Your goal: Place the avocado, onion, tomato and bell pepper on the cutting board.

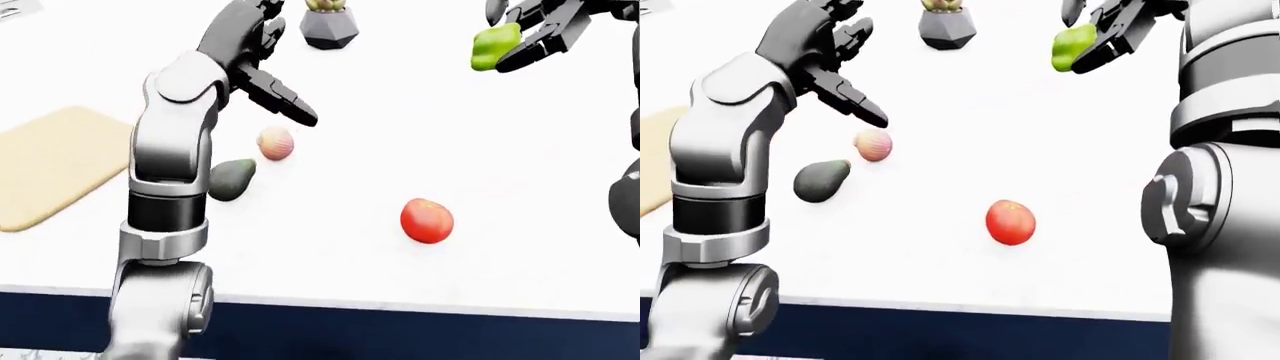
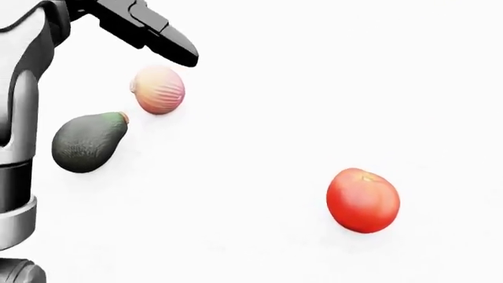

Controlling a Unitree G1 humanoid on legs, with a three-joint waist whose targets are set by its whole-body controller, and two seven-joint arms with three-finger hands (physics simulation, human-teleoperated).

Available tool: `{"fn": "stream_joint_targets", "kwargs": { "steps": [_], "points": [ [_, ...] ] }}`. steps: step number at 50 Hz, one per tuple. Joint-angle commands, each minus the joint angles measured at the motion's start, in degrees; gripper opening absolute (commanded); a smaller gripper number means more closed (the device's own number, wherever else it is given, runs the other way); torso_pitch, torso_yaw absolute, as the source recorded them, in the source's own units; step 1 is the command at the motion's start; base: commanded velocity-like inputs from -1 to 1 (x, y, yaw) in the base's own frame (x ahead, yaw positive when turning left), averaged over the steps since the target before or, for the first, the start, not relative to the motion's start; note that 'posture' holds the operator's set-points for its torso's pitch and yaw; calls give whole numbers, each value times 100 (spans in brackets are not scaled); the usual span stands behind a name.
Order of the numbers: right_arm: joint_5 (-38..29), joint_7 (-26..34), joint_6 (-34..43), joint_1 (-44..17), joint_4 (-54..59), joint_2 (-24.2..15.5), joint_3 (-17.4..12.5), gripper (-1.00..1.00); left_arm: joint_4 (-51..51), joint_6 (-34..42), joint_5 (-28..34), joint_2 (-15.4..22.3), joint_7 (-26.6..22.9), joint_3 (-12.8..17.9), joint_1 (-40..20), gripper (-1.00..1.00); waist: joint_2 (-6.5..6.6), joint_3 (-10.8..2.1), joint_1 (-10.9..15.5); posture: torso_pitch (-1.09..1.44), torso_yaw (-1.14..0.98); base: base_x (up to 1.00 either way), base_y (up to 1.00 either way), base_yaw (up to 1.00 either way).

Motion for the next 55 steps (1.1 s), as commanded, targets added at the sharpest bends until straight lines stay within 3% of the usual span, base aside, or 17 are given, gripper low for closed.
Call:
{"fn": "stream_joint_targets", "kwargs": {
  "steps": [1,5,9,12,13,19,23,27,34,44,55],
  "points": [
    [66,-101,-98,-250,-249,-76,-57,-100,-306,-230,176,-56,-136,-55,-245,100,-34,-204,2,0,0,0,0,0],
    [66,-106,-108,-246,-245,-137,-74,-100,-306,-693,520,-337,-320,-196,-140,100,-73,-191,24,0,0,0,0,0],
    [47,-104,-117,-250,-236,-240,-83,-100,-181,-2287,794,-692,-204,-327,126,100,-116,-195,48,0,0,0,0,0],
    [30,-103,-113,-257,-232,-319,-92,-100,-156,-2761,1350,-862,-426,-674,263,100,-147,-207,63,0,0,0,0,0],
    [37,-91,-110,-251,-238,-353,-107,-100,4,-3321,1649,-868,-293,-746,272,100,-159,-208,70,0,0,0,0,0],
    [62,-69,-134,-101,-273,-552,-159,-100,123,-4328,2404,-1292,-509,-847,428,100,-240,-205,119,0,0,0,0,0],
    [69,-49,-142,-52,-294,-645,-168,-100,401,-4694,2841,-1595,-492,-855,298,100,-286,-202,150,0,0,0,0,0],
    [64,-35,-158,-45,-299,-724,-168,-100,320,-4664,3043,-1860,-784,-915,227,100,-315,-196,170,0,0,0,0,0],
    [96,-26,-183,27,-305,-786,-191,-100,636,-5694,3837,-1909,-868,-1132,362,100,-358,-171,185,0,0,0,0,0],
    [100,28,-177,25,-314,-870,-194,-100,700,-5927,4218,-1931,-2217,-1045,320,100,-404,-161,203,0,0,0,0,0],
    [96,48,-174,24,-314,-912,-200,-100,438,-5988,4325,-2144,-3028,-1059,204,100,-432,-151,220,0,0,0,0,0]
  ]
}}
